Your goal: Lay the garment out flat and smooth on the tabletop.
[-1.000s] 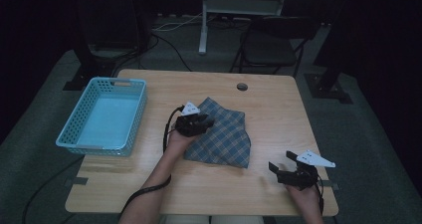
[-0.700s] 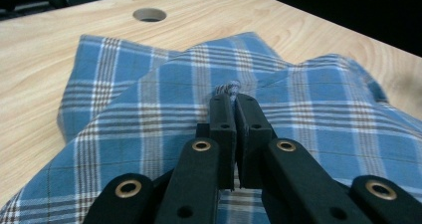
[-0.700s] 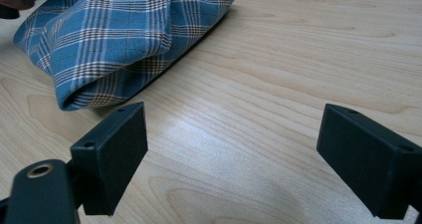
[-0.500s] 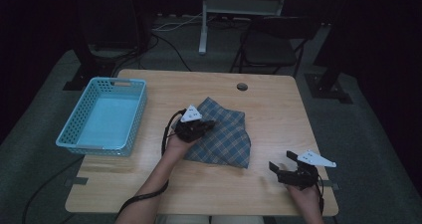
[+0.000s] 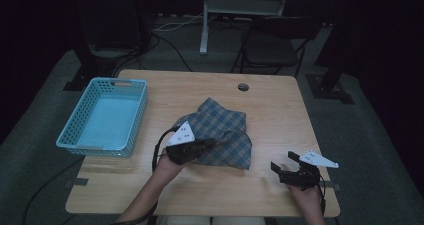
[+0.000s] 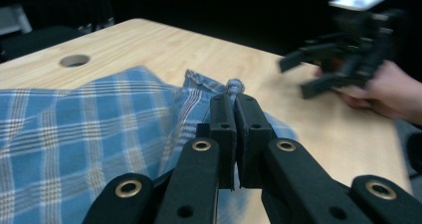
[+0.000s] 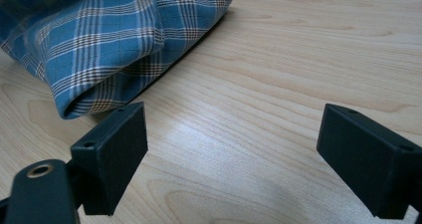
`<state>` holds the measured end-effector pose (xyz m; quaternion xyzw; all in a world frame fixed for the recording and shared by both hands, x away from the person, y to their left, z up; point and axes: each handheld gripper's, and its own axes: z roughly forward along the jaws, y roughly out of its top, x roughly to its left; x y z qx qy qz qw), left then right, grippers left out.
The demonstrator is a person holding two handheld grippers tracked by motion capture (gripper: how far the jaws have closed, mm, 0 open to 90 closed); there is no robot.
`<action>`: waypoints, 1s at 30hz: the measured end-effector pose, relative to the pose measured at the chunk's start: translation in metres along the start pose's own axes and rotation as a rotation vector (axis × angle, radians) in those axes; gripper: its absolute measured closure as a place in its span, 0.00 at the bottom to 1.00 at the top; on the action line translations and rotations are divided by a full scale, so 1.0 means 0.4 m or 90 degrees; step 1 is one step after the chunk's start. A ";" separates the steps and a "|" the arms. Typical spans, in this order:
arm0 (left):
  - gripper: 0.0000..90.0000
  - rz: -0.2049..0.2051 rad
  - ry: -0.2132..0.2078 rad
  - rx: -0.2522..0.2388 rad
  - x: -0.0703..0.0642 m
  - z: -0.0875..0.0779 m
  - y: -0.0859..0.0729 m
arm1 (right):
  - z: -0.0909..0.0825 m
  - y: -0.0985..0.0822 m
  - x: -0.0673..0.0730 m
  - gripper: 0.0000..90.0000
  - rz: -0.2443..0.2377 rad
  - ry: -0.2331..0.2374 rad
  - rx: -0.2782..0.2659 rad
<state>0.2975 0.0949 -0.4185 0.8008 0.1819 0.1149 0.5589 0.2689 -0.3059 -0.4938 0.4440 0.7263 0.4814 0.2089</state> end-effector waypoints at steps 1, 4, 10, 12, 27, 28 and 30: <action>0.98 0.007 -0.005 0.000 -0.014 -0.011 -0.004 | 0.000 0.000 0.000 0.13 0.000 0.000 0.000; 0.98 0.010 -0.028 0.003 -0.047 -0.034 -0.013 | 0.001 0.000 0.000 0.13 0.001 -0.001 0.001; 0.97 0.004 -0.087 0.002 -0.090 -0.070 -0.053 | 0.000 0.000 -0.001 0.13 0.002 -0.002 0.000; 0.97 0.000 -0.118 0.003 -0.104 -0.079 -0.069 | 0.000 0.000 -0.001 0.13 0.002 -0.002 0.000; 0.91 0.017 -0.257 0.097 -0.122 -0.126 -0.203 | 0.001 0.000 0.000 0.13 0.002 -0.007 0.000; 0.87 0.005 -0.257 0.104 -0.118 -0.127 -0.209 | 0.001 0.000 0.000 0.13 0.002 -0.008 0.001; 0.73 -0.007 -0.235 0.100 -0.112 -0.131 -0.220 | 0.001 0.001 0.000 0.13 0.003 -0.010 0.001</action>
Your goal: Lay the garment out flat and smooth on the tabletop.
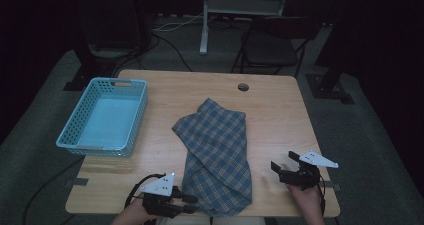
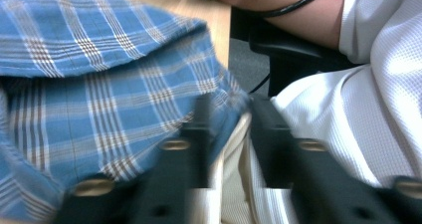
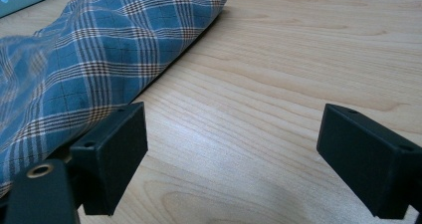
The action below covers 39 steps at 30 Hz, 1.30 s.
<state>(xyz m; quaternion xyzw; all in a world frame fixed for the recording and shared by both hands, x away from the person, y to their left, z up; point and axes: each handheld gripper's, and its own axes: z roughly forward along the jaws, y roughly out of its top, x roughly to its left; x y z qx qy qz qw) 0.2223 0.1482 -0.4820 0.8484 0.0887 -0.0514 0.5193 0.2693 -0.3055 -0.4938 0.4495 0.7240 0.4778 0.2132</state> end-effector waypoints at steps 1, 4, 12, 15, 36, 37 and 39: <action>0.70 -0.016 0.002 -0.008 0.007 -0.005 -0.005 | 0.000 0.000 0.000 0.13 0.000 -0.001 0.000; 0.63 -0.033 -0.006 -0.043 0.022 -0.023 -0.015 | 0.001 0.000 0.001 0.13 -0.001 -0.004 0.002; 0.52 -0.066 0.106 -0.081 0.050 -0.041 -0.029 | 0.007 0.004 0.001 0.13 -0.005 -0.003 0.020; 0.51 -0.066 0.145 -0.093 0.056 -0.046 -0.033 | 0.010 0.006 0.003 0.13 -0.008 -0.004 0.029; 0.35 -0.131 0.249 -0.205 0.081 -0.091 -0.065 | 0.068 0.177 0.117 0.13 -0.057 0.088 0.012; 0.36 -0.132 0.249 -0.210 0.081 -0.092 -0.066 | 0.075 0.190 0.127 0.13 -0.066 0.093 0.011; 0.36 -0.131 0.252 -0.210 0.080 -0.091 -0.066 | 0.089 0.220 0.153 0.13 -0.084 0.104 0.006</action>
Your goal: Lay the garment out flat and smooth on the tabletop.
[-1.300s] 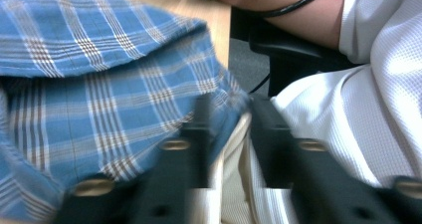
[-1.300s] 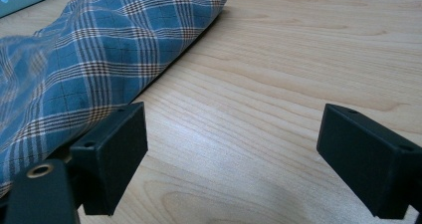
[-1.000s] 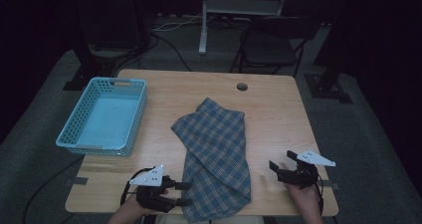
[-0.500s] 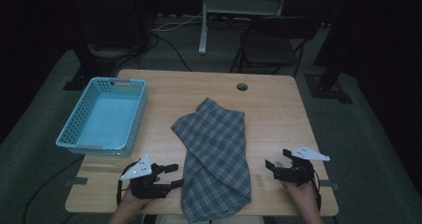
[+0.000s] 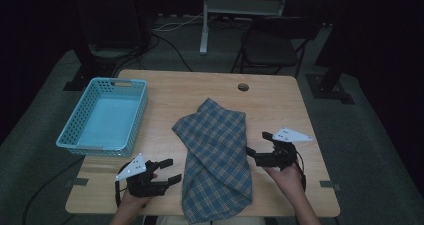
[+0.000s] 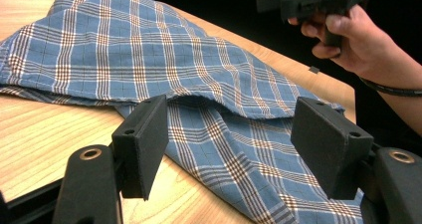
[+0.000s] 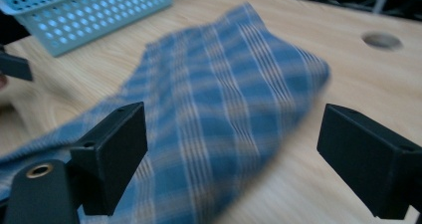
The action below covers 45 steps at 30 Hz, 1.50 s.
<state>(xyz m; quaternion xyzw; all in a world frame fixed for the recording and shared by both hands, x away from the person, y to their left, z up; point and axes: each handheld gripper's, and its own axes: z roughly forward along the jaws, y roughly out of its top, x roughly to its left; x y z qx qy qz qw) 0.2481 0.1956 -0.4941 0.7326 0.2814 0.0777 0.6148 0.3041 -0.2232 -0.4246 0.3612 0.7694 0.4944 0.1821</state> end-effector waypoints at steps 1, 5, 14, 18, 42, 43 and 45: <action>0.36 0.004 0.003 0.003 -0.001 0.001 0.000 | 0.006 0.011 0.006 0.13 -0.006 0.004 -0.001; 0.35 0.012 0.010 0.008 -0.007 0.004 0.000 | 0.039 0.068 0.040 0.13 -0.034 0.028 -0.011; 0.34 0.018 0.007 0.031 -0.012 0.010 0.002 | 0.123 0.159 0.112 0.13 -0.071 0.071 -0.008; 0.34 0.011 0.007 0.024 -0.009 0.008 0.001 | 0.168 0.193 0.135 0.13 -0.086 0.090 0.000; 0.19 0.016 0.091 0.016 -0.020 0.004 0.000 | 0.469 0.240 0.236 0.13 -0.114 0.152 0.135; 0.19 0.016 0.084 0.021 -0.020 0.005 0.000 | 0.480 0.236 0.236 0.13 -0.113 0.153 0.144; 0.19 0.019 0.078 0.021 -0.020 0.005 0.000 | 0.501 0.228 0.235 0.13 -0.111 0.153 0.161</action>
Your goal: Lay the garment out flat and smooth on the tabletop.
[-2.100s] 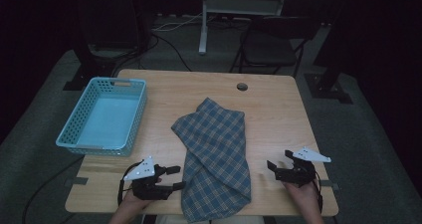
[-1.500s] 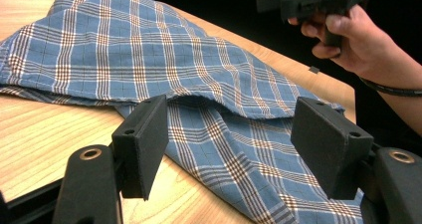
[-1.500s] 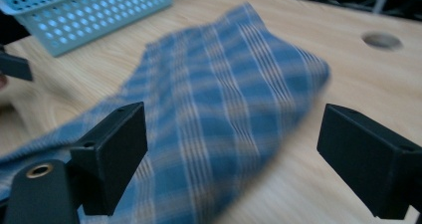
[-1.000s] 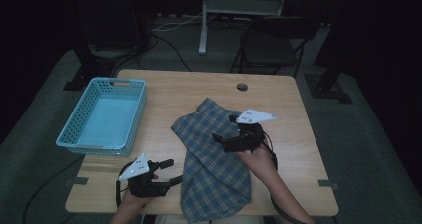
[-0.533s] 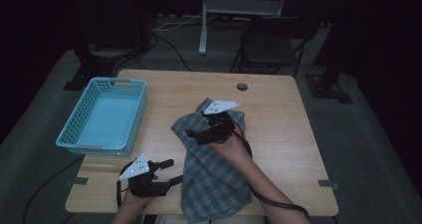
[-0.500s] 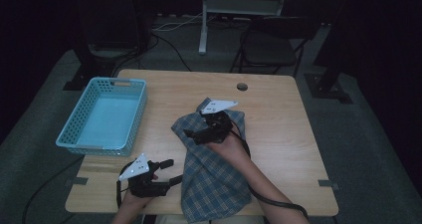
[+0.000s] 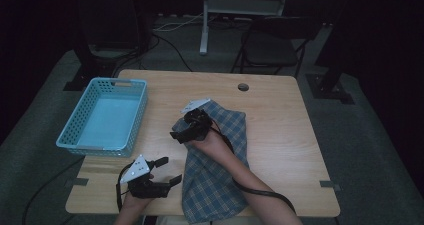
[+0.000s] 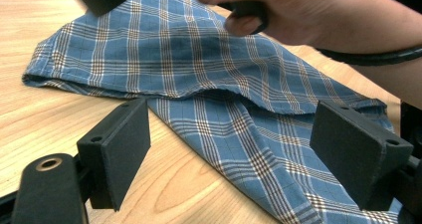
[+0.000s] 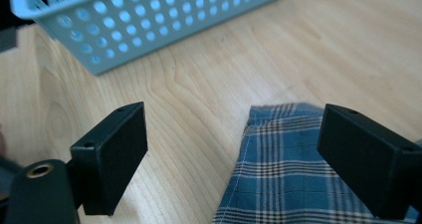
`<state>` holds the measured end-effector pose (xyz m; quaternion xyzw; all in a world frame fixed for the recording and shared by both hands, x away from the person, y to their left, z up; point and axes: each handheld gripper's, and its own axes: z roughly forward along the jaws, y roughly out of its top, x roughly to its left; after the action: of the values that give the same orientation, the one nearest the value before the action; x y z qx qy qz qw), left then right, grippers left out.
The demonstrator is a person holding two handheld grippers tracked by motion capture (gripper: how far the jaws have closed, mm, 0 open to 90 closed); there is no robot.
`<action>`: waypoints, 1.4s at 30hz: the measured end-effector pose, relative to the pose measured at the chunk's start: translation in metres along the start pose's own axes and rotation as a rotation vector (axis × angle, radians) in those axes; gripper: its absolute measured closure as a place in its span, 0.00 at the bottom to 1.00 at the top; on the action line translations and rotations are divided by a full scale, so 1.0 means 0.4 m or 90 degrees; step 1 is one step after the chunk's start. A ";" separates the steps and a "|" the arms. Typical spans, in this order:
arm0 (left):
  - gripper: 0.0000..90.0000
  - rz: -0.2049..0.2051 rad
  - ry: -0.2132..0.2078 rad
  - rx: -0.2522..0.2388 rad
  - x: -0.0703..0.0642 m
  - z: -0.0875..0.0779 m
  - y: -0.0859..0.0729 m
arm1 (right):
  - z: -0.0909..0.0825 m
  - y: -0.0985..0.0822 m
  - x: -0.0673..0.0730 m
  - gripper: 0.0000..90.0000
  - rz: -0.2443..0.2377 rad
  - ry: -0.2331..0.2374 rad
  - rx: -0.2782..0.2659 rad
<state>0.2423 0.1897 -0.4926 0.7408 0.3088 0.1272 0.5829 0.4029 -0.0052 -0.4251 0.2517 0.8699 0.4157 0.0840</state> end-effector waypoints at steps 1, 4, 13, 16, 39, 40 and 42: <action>0.19 -0.002 0.000 0.000 0.001 0.000 0.000 | 0.009 -0.001 -0.004 0.13 0.005 0.004 0.007; 0.19 -0.015 -0.001 -0.007 0.006 -0.003 -0.001 | 0.036 -0.005 -0.012 0.16 0.018 0.010 0.024; 0.19 -0.012 -0.002 -0.005 0.005 -0.001 0.000 | 0.123 -0.026 -0.031 0.21 0.028 -0.023 0.081; 0.19 -0.015 -0.002 -0.004 0.006 -0.001 0.000 | 0.139 -0.032 -0.030 0.25 0.021 -0.041 0.100; 0.19 -0.024 -0.010 0.002 0.009 0.001 0.000 | 0.153 -0.041 -0.052 0.91 0.038 -0.120 0.090; 0.19 -0.025 -0.009 0.002 0.009 0.001 0.000 | 0.150 -0.042 -0.055 0.93 0.048 -0.115 0.089; 0.19 -0.025 -0.010 0.002 0.009 0.000 0.000 | 0.142 -0.043 -0.058 0.96 0.058 -0.107 0.084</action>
<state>0.2453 0.1919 -0.4931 0.7363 0.3187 0.1098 0.5867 0.4368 0.0128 -0.4760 0.3299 0.8730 0.3383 0.1212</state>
